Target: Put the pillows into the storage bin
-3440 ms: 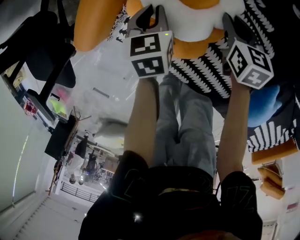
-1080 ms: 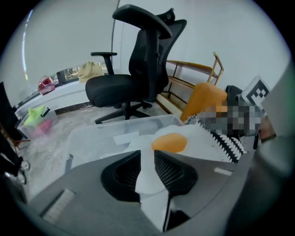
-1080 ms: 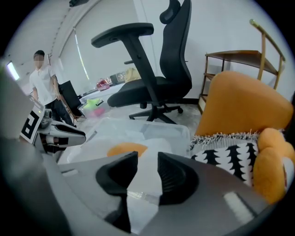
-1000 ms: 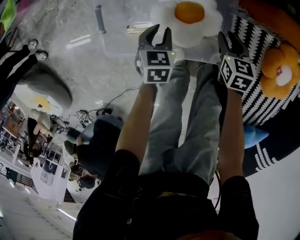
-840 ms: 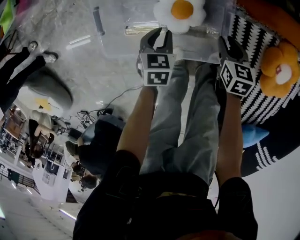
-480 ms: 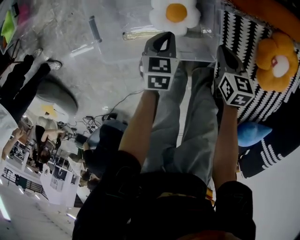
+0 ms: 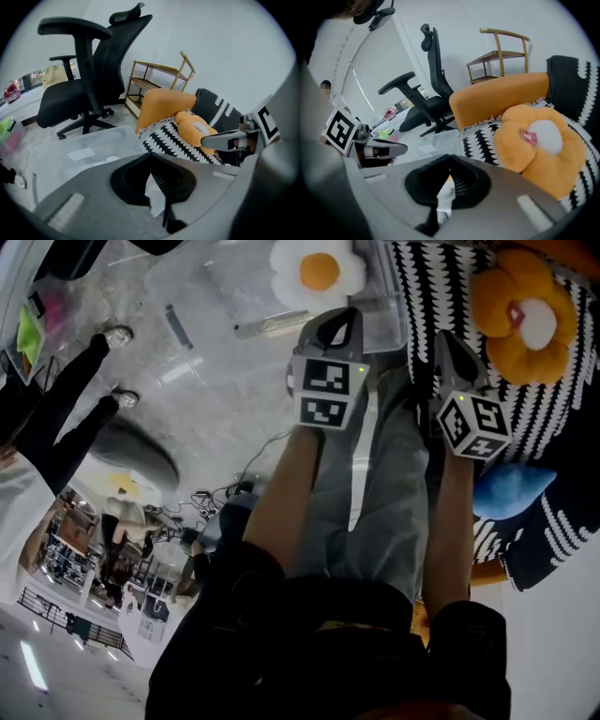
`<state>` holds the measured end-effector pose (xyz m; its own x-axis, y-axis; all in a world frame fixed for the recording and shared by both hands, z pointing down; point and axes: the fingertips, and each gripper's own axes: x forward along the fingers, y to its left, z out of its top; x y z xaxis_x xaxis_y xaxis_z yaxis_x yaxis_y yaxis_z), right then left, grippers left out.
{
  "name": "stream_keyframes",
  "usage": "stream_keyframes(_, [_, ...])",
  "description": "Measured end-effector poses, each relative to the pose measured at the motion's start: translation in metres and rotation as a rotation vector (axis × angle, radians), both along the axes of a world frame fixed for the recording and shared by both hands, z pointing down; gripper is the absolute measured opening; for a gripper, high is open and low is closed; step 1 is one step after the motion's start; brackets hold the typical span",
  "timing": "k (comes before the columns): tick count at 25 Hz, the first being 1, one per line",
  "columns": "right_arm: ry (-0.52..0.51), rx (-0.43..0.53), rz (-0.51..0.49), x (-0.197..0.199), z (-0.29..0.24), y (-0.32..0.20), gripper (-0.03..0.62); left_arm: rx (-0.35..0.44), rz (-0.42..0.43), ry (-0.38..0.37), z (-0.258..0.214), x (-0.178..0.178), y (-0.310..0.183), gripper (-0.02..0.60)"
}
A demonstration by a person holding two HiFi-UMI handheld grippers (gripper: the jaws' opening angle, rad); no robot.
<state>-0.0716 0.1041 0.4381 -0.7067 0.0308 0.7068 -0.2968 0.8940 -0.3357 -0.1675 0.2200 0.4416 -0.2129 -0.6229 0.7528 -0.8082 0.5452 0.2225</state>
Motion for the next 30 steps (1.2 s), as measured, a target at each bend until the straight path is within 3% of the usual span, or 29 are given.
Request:
stream_keyframes(5, [0.0,0.03,0.083,0.018,-0.015,-0.049,0.003,0.026,0.057,-0.019,-0.021,0.005,-0.057,0.011])
stream_keyframes(16, [0.028,0.095,0.272,0.104,-0.017,-0.158,0.003,0.054,0.192,-0.04,-0.027,0.064,-0.171,0.011])
stream_keyframes(23, [0.078,0.134,0.336,0.146,-0.008,-0.218,0.003,0.024,0.23,-0.051,-0.017,0.088,-0.224,0.012])
stream_keyframes(30, [0.178,0.163,0.335,0.163,0.019,-0.261,0.003,-0.06,0.25,-0.057,0.009,0.092,-0.249,0.026])
